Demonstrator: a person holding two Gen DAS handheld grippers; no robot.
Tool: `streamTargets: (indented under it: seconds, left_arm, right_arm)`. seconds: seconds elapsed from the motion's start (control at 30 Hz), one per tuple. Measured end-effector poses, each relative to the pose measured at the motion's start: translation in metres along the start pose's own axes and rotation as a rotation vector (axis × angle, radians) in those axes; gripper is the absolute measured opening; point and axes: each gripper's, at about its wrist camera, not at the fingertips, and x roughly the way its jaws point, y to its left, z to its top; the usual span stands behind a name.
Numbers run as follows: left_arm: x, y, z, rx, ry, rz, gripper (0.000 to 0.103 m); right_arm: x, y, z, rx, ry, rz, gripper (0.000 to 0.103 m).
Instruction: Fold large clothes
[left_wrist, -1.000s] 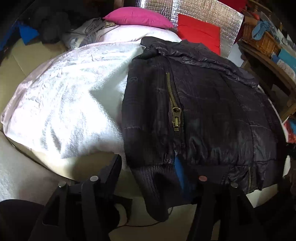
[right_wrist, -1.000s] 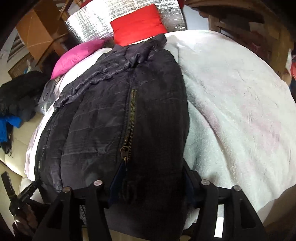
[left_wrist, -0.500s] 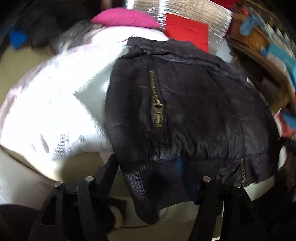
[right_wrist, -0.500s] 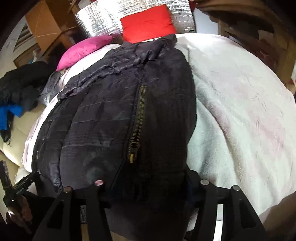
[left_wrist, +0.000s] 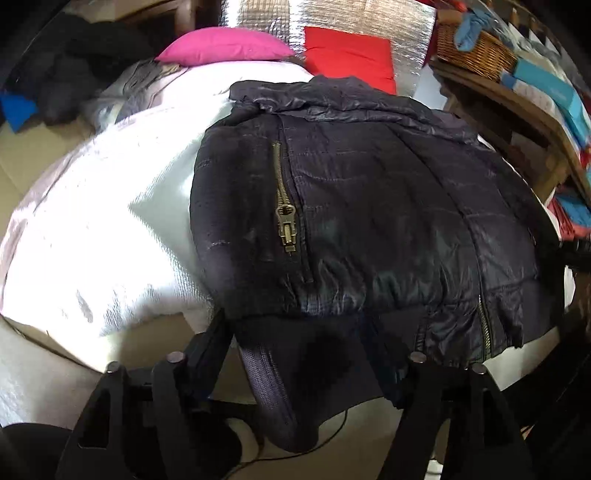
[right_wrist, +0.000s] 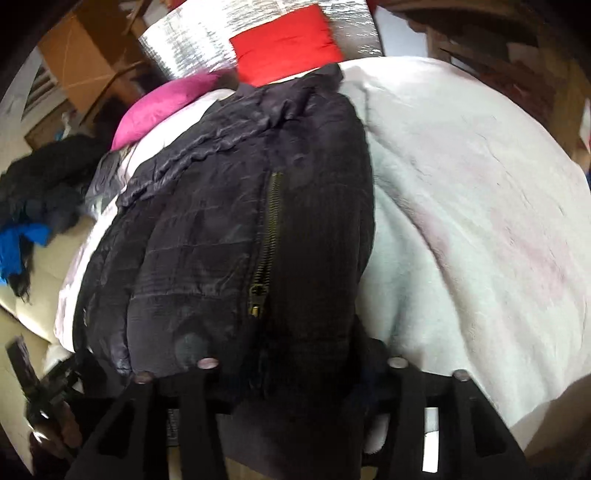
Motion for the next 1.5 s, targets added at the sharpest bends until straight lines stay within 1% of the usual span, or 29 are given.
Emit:
streamTargets:
  seconds: [0.03,0.1,0.17,0.23,0.27,0.33,0.4,0.47,0.5,0.53,0.63,0.7,0.77,0.8,0.87,0.9,0.93,0.97,1.0,1.03,1.07,1.1,1.13,1.2,1.27,1.33,1.37,1.43,1.5]
  left_arm:
    - [-0.002,0.002,0.000,-0.002,-0.009,0.011,0.032]
    - [-0.003,0.010,0.002,-0.042,-0.013,0.007,0.020]
    - [-0.004,0.019,0.001,-0.093,-0.005,-0.033,0.020]
    - [-0.004,0.019,0.001,-0.092,-0.001,-0.031,0.020]
    - [-0.002,0.016,0.002,-0.083,0.004,-0.029,0.023]
    - [0.002,0.010,0.002,-0.065,0.025,-0.065,0.065]
    - [0.008,0.002,0.002,-0.025,0.056,-0.072,0.068]
    - [0.008,-0.002,0.002,0.011,0.055,-0.044,0.056]
    - [0.006,0.000,0.002,0.004,0.049,-0.031,0.036]
    - [0.005,0.006,0.003,-0.018,0.046,-0.024,0.022]
    - [0.004,0.025,0.002,-0.132,0.035,-0.067,0.012]
    - [0.001,0.022,0.001,-0.119,0.015,-0.064,0.012]
    - [-0.001,0.018,0.000,-0.090,0.009,-0.048,0.012]
    - [0.000,0.017,0.000,-0.091,0.021,-0.052,0.016]
    - [0.003,0.019,-0.002,-0.113,0.046,-0.090,0.033]
    - [0.003,0.019,-0.003,-0.117,0.059,-0.124,0.045]
    - [0.005,0.016,-0.003,-0.107,0.064,-0.134,0.048]
    - [0.003,0.013,-0.004,-0.086,0.059,-0.117,0.048]
    - [0.003,0.011,-0.004,-0.072,0.052,-0.100,0.037]
    - [0.004,0.012,-0.002,-0.074,0.045,-0.076,0.019]
    - [0.004,0.017,-0.001,-0.099,0.044,-0.074,0.013]
    - [0.005,0.024,0.000,-0.140,0.048,-0.102,0.010]
    - [0.004,0.030,0.000,-0.181,0.047,-0.129,0.009]
    - [0.001,0.032,0.001,-0.195,0.025,-0.132,0.009]
    - [-0.006,0.026,0.002,-0.157,-0.018,-0.122,0.009]
    - [-0.007,0.024,0.002,-0.141,-0.016,-0.128,0.009]
    - [-0.003,0.025,0.001,-0.152,0.007,-0.135,0.014]
    - [0.006,0.028,-0.001,-0.187,0.065,-0.180,0.040]
    - [0.008,0.025,0.000,-0.167,0.069,-0.180,0.041]
  right_arm:
    - [-0.002,-0.005,0.000,0.026,0.000,0.002,0.055]
    - [0.001,-0.014,-0.001,0.079,0.026,0.017,0.057]
    - [0.007,-0.010,-0.004,0.054,0.049,0.027,0.057]
    - [0.006,0.010,-0.006,-0.064,0.029,0.010,0.057]
    - [0.002,0.020,-0.008,-0.105,0.014,0.041,0.055]
    - [-0.007,0.034,-0.010,-0.155,-0.011,0.118,0.055]
    - [-0.005,0.033,-0.009,-0.142,-0.009,0.096,0.055]
    - [0.007,0.022,-0.010,-0.092,0.036,0.025,0.057]
    - [0.006,0.019,-0.011,-0.085,0.032,0.031,0.057]
    - [0.003,0.018,-0.010,-0.084,0.029,0.042,0.058]
    - [-0.007,0.027,-0.013,-0.132,0.014,0.110,0.056]
    - [-0.016,0.032,-0.013,-0.152,-0.009,0.183,0.052]
    - [-0.017,0.031,-0.011,-0.135,-0.017,0.201,0.052]
    - [-0.011,0.030,-0.011,-0.126,-0.001,0.173,0.052]
    - [0.001,0.025,-0.014,-0.104,0.029,0.090,0.054]
    - [0.004,0.022,-0.014,-0.093,0.035,0.063,0.058]
    - [0.003,0.022,-0.016,-0.095,0.030,0.067,0.062]
    - [0.002,0.025,-0.016,-0.106,0.026,0.080,0.069]
    - [0.001,0.032,-0.018,-0.134,0.024,0.087,0.069]
    - [0.001,0.037,-0.018,-0.176,0.016,0.084,0.067]
    - [-0.001,0.042,-0.019,-0.215,0.003,0.085,0.055]
    - [-0.005,0.046,-0.019,-0.236,-0.016,0.083,0.033]
    - [-0.006,0.048,-0.018,-0.237,-0.029,0.080,0.031]
    - [-0.015,0.042,-0.013,-0.189,-0.067,0.127,0.029]
    - [-0.019,0.037,-0.011,-0.152,-0.077,0.170,0.029]
    - [-0.012,0.035,-0.010,-0.141,-0.053,0.130,0.029]
    - [-0.013,0.030,-0.013,-0.130,-0.033,0.103,0.032]
    - [-0.014,0.019,-0.020,-0.078,0.015,0.084,0.032]
    - [-0.016,0.013,-0.021,-0.049,0.022,0.078,0.034]
